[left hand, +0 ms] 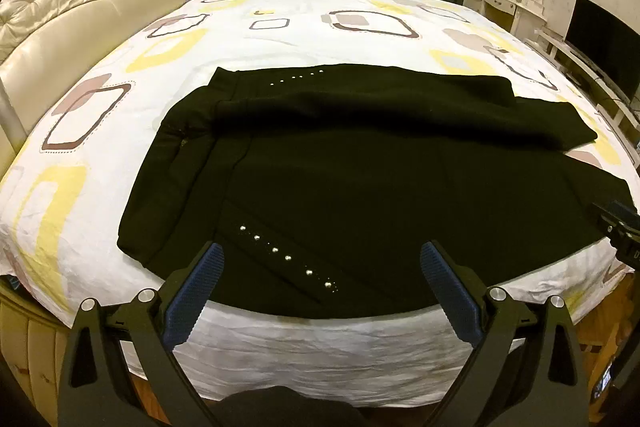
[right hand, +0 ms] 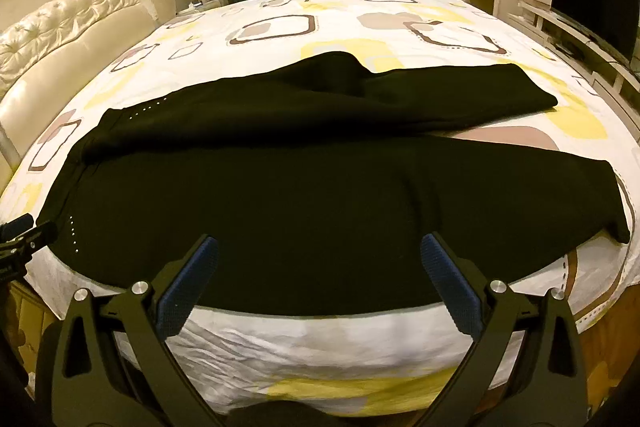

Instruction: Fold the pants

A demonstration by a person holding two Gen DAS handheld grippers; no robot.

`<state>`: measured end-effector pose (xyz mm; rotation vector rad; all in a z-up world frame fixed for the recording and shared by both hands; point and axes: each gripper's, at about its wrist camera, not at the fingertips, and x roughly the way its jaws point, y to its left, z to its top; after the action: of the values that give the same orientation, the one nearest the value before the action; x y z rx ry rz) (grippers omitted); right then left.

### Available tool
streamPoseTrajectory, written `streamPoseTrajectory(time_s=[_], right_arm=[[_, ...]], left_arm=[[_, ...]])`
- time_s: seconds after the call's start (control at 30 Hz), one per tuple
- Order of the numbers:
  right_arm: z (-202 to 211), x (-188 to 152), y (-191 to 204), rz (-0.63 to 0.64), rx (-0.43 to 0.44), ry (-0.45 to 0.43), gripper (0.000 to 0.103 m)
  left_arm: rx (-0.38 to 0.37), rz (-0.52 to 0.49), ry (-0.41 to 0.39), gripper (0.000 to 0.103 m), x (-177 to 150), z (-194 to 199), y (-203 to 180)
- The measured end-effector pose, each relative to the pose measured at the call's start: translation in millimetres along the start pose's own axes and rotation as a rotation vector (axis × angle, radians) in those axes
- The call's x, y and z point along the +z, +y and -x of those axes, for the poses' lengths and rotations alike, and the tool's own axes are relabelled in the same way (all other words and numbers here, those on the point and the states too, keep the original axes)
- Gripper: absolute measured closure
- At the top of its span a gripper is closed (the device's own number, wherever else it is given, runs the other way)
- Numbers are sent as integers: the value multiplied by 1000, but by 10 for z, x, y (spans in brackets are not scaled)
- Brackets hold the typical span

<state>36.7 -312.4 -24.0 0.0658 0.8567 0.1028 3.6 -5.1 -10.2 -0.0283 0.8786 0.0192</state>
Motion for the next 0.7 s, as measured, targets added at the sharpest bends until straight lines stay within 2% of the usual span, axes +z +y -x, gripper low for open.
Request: streamPoseTrajectory(time_s=[0.7], right_arm=[[-21, -10, -4, 6, 7, 2, 2]], left_arm=[[3, 6, -5, 5, -15, 4, -22]])
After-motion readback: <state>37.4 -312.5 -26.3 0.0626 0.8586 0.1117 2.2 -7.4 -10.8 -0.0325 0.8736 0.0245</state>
